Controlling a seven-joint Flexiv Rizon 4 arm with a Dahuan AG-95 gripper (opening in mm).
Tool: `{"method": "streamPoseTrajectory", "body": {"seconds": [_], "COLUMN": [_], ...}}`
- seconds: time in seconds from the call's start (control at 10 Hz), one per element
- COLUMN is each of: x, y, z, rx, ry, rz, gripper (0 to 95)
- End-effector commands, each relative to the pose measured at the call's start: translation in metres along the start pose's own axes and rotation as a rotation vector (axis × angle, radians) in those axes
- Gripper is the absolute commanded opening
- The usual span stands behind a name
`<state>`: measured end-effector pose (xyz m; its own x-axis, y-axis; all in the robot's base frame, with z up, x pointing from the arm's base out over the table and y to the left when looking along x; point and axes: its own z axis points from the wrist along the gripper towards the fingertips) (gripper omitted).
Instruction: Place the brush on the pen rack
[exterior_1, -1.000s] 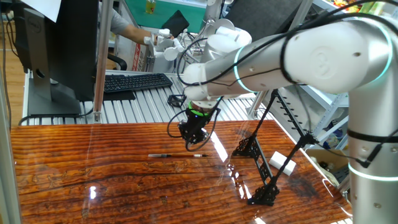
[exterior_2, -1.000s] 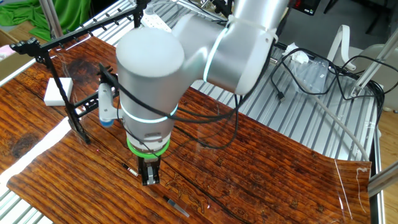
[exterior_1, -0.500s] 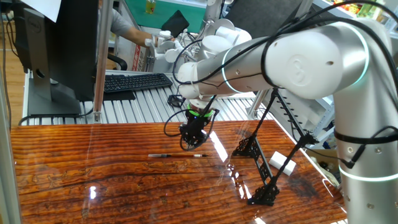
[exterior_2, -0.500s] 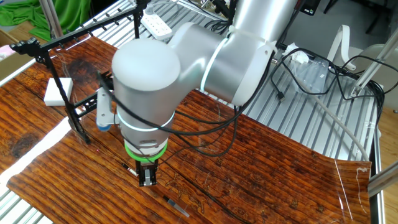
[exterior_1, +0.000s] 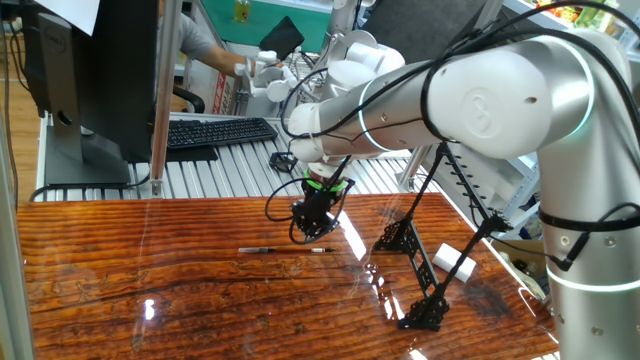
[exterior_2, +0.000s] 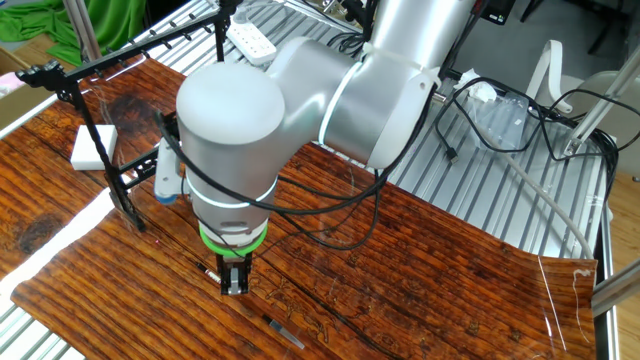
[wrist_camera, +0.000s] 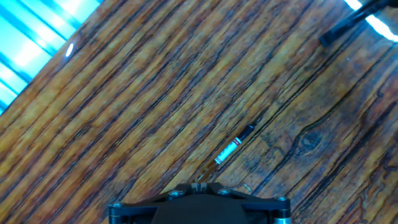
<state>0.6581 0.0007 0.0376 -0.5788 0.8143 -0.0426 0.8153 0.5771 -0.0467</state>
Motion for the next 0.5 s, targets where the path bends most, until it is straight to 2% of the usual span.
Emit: {"method": "streamPoseTrajectory", "body": {"seconds": [0.1,0.5], "x": [-0.0013,-0.0001], "y": [-0.0012,-0.0059], "z": [0.0017,0.003], "rx": [-0.003,-0.012], "ry": [0.005,0.014], "rz": [0.04,0.124], "gripper": [0.0,0.0]}}
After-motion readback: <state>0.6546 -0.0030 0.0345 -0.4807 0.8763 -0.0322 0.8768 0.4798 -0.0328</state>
